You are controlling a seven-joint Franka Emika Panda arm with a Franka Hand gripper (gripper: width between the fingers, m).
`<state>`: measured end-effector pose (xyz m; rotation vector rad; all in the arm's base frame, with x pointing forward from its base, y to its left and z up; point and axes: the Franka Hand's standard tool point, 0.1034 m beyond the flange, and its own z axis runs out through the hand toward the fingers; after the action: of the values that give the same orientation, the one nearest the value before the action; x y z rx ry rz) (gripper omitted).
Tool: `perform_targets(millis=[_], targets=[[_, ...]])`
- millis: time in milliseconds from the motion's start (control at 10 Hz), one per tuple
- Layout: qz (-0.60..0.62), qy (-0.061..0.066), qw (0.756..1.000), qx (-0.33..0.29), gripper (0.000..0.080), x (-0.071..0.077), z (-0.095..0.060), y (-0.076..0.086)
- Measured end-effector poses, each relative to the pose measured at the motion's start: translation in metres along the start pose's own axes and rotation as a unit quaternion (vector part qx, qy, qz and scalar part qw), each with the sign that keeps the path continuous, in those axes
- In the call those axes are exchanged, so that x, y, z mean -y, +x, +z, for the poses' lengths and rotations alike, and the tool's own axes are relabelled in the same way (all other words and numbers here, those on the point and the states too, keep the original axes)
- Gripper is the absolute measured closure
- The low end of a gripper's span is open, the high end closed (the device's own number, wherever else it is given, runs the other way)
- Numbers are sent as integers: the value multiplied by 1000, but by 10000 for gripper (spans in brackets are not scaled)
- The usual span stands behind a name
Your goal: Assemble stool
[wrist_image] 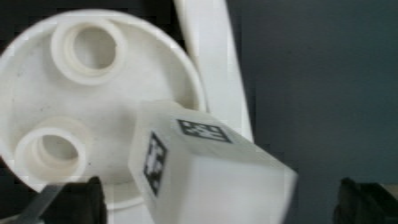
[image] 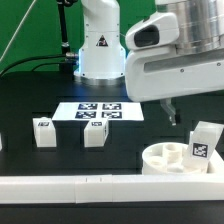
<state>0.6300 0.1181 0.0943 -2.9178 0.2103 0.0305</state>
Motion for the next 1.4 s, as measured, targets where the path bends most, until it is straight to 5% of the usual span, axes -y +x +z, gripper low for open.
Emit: perform_targets(millis=[300,600,900,1000,1200,1400], targets=[[-140,-8,990,3,151,-1,2,0],[-385,-53,921,19,151,-1,9,-1],[-482,-64,873,37,151,-5,29,2],[-479,-64,875,37,151,-5,29,2],[-469,-64,880,36,406,-6,29,2],[-409,-69,910,30,453,-9,27,4]])
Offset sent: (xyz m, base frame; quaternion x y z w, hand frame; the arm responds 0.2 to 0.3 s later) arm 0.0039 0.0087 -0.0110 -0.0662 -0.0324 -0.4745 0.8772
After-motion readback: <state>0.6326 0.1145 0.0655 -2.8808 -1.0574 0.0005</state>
